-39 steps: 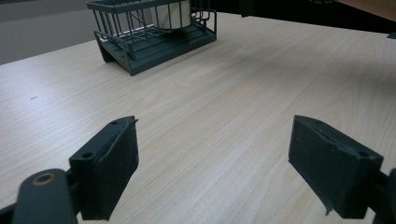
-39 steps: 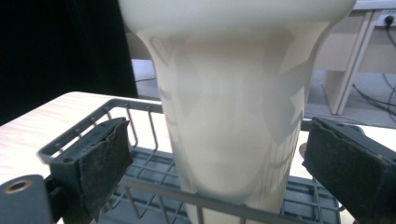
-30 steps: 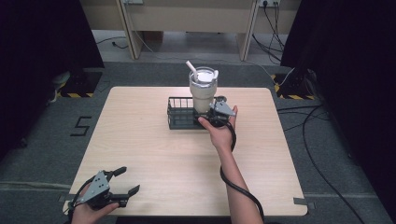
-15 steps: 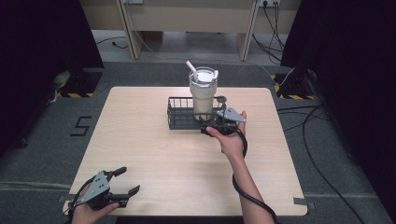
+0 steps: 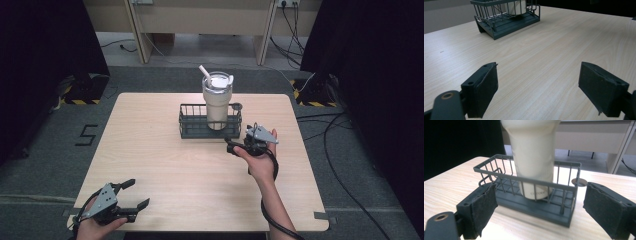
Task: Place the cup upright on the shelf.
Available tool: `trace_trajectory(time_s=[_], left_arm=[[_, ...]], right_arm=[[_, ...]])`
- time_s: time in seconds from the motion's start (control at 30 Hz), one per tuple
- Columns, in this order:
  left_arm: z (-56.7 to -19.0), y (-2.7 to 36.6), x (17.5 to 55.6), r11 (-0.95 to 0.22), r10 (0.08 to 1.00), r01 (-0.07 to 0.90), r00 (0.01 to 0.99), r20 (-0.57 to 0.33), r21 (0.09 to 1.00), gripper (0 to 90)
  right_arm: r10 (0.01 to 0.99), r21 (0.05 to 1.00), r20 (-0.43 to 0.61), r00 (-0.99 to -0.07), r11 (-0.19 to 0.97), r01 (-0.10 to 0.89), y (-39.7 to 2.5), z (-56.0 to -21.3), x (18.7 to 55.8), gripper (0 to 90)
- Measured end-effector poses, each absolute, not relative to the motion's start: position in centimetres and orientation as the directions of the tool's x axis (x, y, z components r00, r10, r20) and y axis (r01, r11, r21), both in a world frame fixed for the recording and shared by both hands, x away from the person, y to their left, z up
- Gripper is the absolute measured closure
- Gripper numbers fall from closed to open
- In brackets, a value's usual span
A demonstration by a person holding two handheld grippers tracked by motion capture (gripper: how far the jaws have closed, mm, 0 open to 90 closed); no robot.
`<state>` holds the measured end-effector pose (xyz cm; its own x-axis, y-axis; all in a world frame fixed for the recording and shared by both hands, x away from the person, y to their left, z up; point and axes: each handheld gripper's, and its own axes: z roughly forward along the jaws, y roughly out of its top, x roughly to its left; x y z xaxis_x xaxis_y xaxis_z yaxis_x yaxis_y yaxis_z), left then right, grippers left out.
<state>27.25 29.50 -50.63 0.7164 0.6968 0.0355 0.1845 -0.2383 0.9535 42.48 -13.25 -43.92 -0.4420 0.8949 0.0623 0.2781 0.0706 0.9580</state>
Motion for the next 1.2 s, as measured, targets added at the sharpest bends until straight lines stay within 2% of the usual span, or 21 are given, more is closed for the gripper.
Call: trace_trajectory(time_s=[0.57,1.2], left_arm=[[-50.6,29.4,27.2,-0.240,0.697,0.186,0.716,0.036,0.953,15.2],[-50.6,29.3,27.4,-0.241,0.696,0.187,0.717,0.035,0.952,15.3]], right_arm=[[0.913,0.946,0.088,-0.398,0.048,0.319,-16.6,-46.4,38.3,14.5],[0.919,0.936,0.130,-0.372,0.010,0.352,-18.4,-48.4,34.5,14.5]])
